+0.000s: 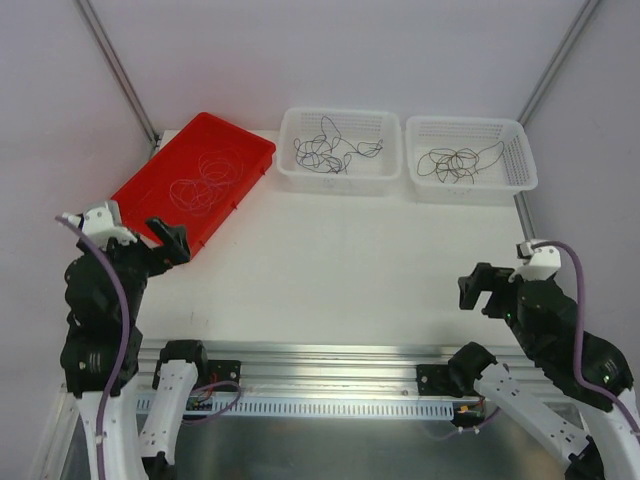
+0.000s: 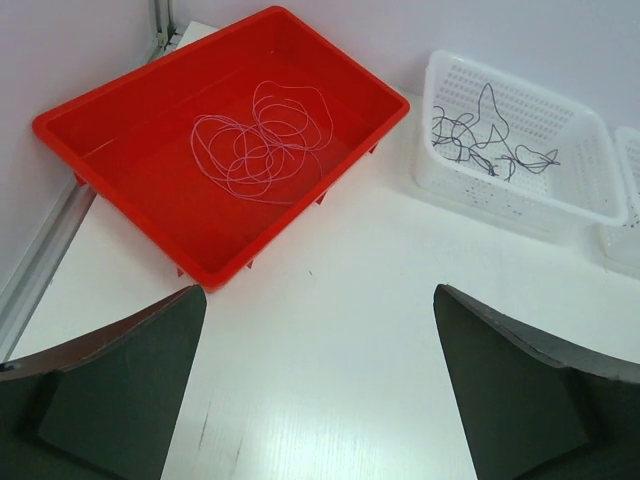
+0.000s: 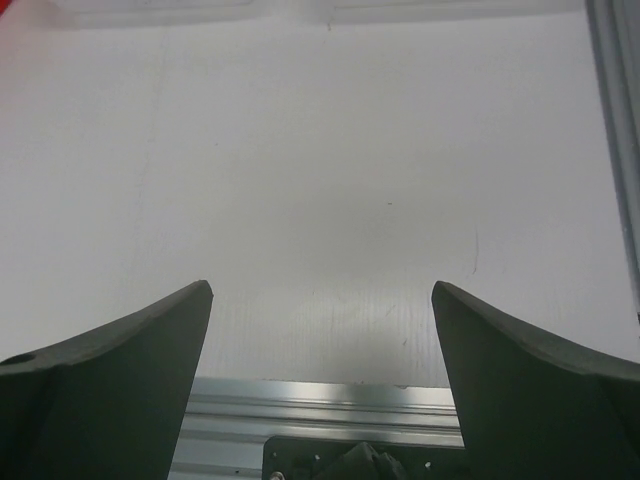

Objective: Untangle the cables

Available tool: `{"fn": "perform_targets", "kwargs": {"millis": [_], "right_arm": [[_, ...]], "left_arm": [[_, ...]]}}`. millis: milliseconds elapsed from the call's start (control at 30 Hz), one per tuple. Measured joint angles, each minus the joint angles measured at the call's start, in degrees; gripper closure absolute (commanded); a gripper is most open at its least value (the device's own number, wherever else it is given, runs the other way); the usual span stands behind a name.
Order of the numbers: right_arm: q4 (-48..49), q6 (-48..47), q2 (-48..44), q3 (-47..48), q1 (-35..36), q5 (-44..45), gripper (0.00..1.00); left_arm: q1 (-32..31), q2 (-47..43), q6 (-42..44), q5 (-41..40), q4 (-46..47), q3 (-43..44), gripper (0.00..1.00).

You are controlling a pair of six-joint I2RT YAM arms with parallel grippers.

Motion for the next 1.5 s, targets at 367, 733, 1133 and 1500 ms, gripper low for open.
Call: {"fn": "perform_targets", "kwargs": {"millis": [367,733,1133,1500], "right_arm": [[-2.8,0.2,-15.1,1.0,0.0,7.1,0.03],[-2.6,0.3,-22.3,0.5,0.0,8.0,0.03],[-2.8,2.3,-22.3,-1.9,0.0,7.8,0.03],[-3.2,2.6,-22.3,-0.2,0.0,8.0,0.03]], "left_arm": [[-8.6,-17.2,-2.9,-5.2,-9.5,-6.4,0.01],[-11.8,-31.2,-1.3,-9.5,-9.7,-10.6,0.01],[-11.8,-31.3,-0.4,-13.3,-8.8,-15.1,0.01],[-11.8,-31.3,-0.4,-14.0,-8.0,-16.6,0.01]]}}
